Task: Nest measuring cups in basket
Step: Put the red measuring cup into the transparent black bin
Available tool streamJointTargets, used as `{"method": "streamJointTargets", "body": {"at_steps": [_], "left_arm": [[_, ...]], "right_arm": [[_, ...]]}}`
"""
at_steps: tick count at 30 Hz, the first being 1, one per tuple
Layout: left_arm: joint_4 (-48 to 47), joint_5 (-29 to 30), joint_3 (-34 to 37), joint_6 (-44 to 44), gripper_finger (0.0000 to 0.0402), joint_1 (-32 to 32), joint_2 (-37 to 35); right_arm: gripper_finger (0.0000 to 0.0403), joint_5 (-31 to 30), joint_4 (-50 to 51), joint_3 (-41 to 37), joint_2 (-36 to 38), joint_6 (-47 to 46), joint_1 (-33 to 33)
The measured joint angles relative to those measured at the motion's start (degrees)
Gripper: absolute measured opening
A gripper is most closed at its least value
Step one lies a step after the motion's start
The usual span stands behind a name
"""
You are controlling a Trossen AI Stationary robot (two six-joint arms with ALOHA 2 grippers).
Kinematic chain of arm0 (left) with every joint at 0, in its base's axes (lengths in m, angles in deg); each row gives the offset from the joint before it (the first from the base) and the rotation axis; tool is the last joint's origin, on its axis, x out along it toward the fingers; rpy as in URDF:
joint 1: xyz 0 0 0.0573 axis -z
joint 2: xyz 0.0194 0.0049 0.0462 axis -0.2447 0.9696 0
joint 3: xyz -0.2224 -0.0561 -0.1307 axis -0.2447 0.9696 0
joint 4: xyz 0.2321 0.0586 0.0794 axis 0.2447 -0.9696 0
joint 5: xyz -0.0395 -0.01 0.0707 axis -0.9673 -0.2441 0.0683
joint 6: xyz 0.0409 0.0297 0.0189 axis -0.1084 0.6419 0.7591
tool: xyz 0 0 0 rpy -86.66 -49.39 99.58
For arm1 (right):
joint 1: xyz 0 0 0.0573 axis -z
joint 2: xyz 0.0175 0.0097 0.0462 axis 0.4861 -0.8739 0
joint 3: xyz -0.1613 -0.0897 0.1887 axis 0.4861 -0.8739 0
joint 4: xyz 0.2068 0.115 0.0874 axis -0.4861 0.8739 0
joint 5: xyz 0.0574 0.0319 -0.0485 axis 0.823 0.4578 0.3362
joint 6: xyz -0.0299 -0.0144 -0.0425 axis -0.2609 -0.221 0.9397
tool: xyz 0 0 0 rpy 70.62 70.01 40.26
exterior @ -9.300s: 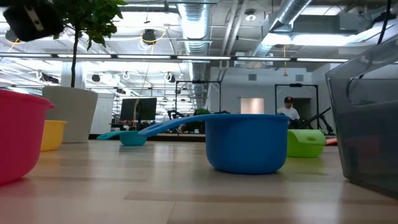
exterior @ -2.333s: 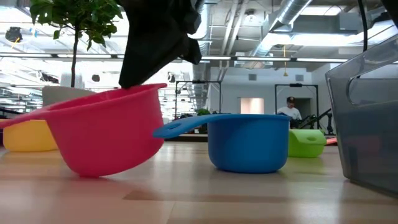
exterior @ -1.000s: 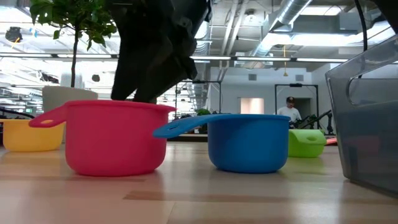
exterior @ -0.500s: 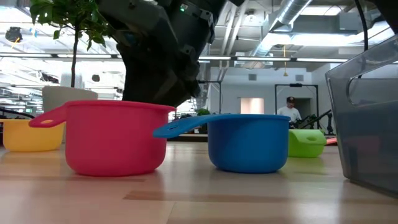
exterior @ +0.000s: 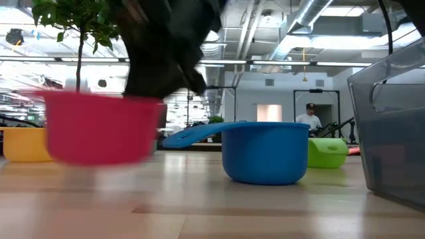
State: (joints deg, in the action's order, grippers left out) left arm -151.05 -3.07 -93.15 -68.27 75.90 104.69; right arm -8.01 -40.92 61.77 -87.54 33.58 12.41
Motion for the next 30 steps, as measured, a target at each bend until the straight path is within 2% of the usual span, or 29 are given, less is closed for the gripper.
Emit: {"method": "streamJointTargets", "body": {"at_steps": [5, 8, 11, 16, 19, 21, 30], "left_arm": [[0.0, 0.01, 0.0, 0.02, 0.0, 0.0, 0.0], [0.0, 0.05, 0.0, 0.02, 0.0, 0.0, 0.0], [0.02, 0.09, 0.0, 0.02, 0.0, 0.0, 0.0], [-0.12, 0.17, 0.0, 0.81, 0.0, 0.0, 0.0], [-0.05, 0.61, 0.0, 1.94, 0.0, 0.0, 0.02], [-0.08, 2.41, 0.0, 2.4, 0.0, 0.0, 0.0], [0.11, 3.82, 0.0, 2.23, 0.0, -0.65, -0.02]], "right_arm": [[0.0029, -1.26, 16.07, 11.0, 1.3, 1.95, -0.52], [0.0029, -3.28, 30.75, 17.64, 2.42, 2.4, -2.1], [0.0029, -3.26, 41.16, 21.16, 4.19, -1.53, -4.29], [0.0029, -3.6, 54.07, 19.45, 11.97, -14.42, -10.59], [0.0029, -6.93, 53.36, 17.03, 15.63, -21.18, -15.91], [0.0029, -10.34, 53.79, 14.42, 17.4, -29.24, -19.27], [0.0029, -12.3, 52.5, -5.83, 21.37, -53.52, -31.32]]}}
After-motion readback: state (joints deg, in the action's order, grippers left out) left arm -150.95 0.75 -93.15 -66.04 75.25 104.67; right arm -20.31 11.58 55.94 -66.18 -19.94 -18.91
